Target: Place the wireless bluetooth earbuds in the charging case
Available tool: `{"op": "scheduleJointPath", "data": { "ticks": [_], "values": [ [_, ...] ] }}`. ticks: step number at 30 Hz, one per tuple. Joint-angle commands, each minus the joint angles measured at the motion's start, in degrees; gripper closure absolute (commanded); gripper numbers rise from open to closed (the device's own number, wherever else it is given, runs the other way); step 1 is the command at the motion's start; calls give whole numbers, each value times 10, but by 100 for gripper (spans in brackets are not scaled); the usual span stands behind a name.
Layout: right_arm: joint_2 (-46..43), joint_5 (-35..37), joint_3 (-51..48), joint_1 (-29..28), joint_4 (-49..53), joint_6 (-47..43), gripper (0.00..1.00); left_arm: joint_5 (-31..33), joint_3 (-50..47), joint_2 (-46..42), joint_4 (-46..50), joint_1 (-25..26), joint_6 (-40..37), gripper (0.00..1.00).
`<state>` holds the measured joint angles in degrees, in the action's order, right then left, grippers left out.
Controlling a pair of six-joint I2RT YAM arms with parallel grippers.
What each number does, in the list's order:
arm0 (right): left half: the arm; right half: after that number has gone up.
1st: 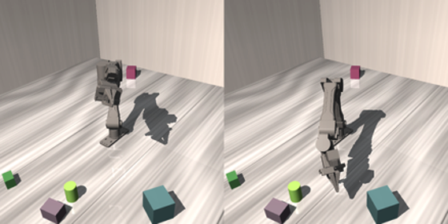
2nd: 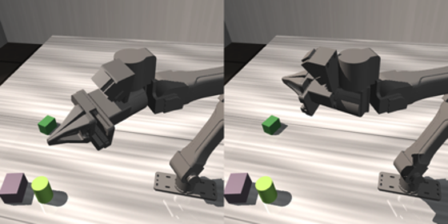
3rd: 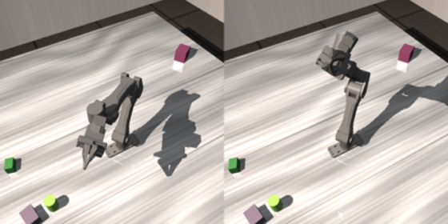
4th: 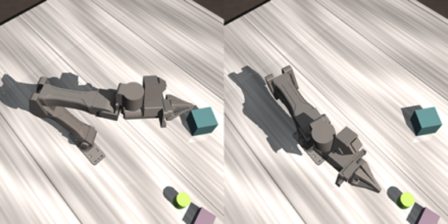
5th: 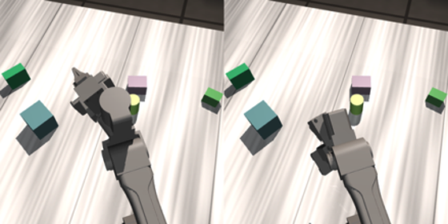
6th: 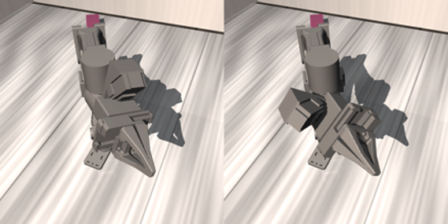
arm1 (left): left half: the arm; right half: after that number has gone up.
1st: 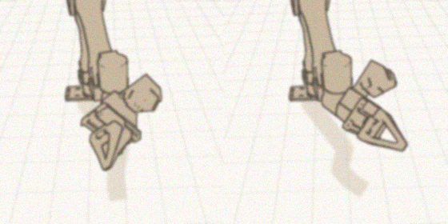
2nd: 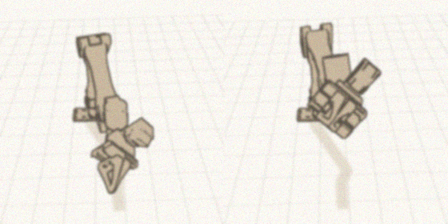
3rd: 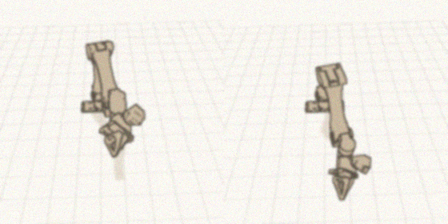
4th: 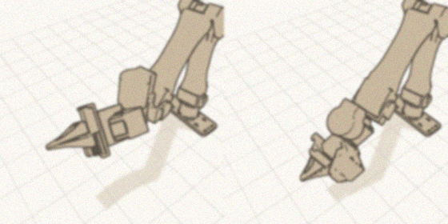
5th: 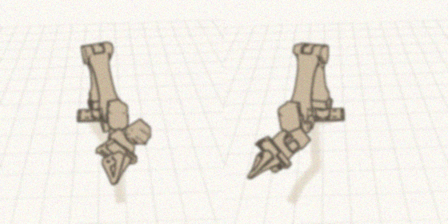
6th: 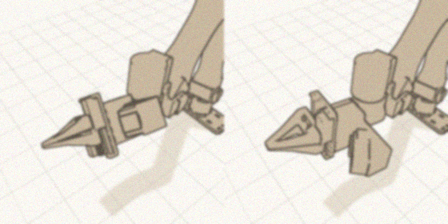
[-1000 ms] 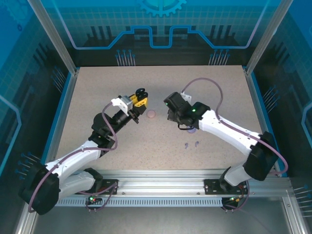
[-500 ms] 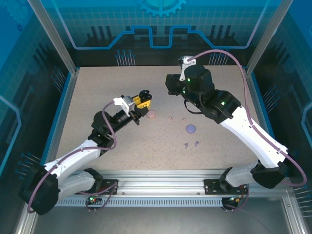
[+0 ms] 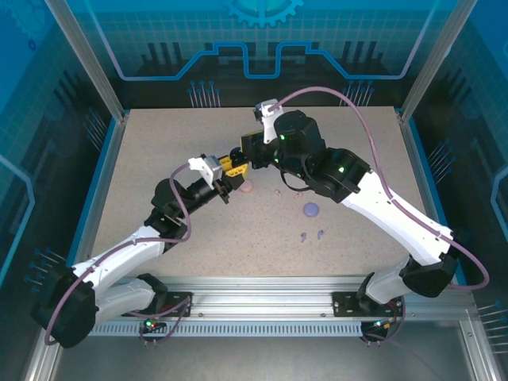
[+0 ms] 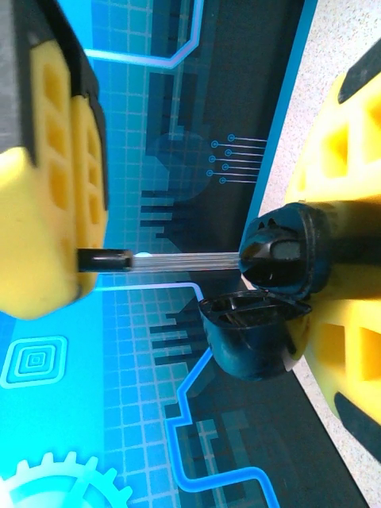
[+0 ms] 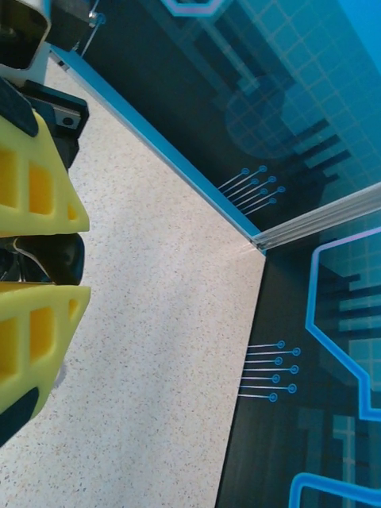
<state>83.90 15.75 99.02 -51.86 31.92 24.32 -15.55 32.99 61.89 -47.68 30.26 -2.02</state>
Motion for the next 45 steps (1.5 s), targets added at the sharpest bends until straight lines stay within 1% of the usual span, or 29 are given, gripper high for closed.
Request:
{"op": "scheduleJointPath", "data": {
  "ticks": [1,18,27,45],
  "values": [
    [-1,-1,7,-13,6,-15,83,-12,20,2,-5,3,-15,100],
    [-37,6,-63,-24,10,11,83,-6,15,-3,-1,3,-25,100],
    [-28,5,-66,-26,6,14,84,-7,15,-4,-3,3,-24,100],
    [-23,13,-33,-25,5,8,85,-7,7,-5,-4,3,-26,100]
  ]
}}
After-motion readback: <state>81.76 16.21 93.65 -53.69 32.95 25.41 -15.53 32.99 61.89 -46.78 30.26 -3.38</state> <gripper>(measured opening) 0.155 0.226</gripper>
